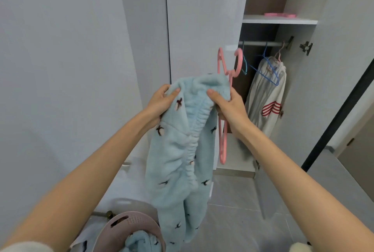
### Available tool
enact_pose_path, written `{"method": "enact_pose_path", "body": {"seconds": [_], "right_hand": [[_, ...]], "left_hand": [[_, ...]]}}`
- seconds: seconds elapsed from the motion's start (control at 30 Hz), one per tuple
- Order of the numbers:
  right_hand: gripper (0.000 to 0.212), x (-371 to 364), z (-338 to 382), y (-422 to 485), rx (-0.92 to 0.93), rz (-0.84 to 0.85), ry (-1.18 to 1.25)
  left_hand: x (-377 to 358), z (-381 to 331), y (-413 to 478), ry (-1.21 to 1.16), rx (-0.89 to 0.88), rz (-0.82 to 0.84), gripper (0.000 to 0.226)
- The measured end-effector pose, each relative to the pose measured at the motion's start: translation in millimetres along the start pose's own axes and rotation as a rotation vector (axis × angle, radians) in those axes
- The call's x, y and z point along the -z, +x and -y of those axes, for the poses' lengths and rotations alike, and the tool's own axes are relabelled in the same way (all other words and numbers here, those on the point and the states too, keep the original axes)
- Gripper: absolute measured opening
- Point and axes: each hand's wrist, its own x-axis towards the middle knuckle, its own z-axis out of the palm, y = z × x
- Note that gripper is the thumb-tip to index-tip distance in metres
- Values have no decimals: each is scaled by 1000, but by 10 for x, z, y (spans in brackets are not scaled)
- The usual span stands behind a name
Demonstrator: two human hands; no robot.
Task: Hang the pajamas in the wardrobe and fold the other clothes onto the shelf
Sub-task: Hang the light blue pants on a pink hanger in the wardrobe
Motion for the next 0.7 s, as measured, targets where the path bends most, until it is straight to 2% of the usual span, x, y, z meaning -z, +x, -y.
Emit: {"method": "enact_pose_path", "body": {"seconds": [0.1,0.2,0.3,0.4,0.5,0.57,0.63,0.7], "right_hand": [[22,-92,250,81,1,-20,57],[13,-223,435,144,-35,-64,136],[12,-293,494,177,-94,-110,175],[13,-281,477,204,-111,-123,146],[9,-225,479,263,-88,-105,79],[8,-198,499,296,-75,-69,23],[8,-181,528,320,-65,-36,-13],[9,-168,558,329,-57,-17,-45]], "left_hand": [[41,90,-11,93,-11,20,7],[7,163,-37,184,-38,37,15],[-81,167,-65,193,-111,-61,21],[-141,92,-164,198,-317,-174,11],[-158,55,-352,273,-562,-128,19],[-167,71,-462,497,-712,-44,21],[-188,89,-493,842,-843,-23,33],[-228,82,-475,1158,-855,-12,44]]}}
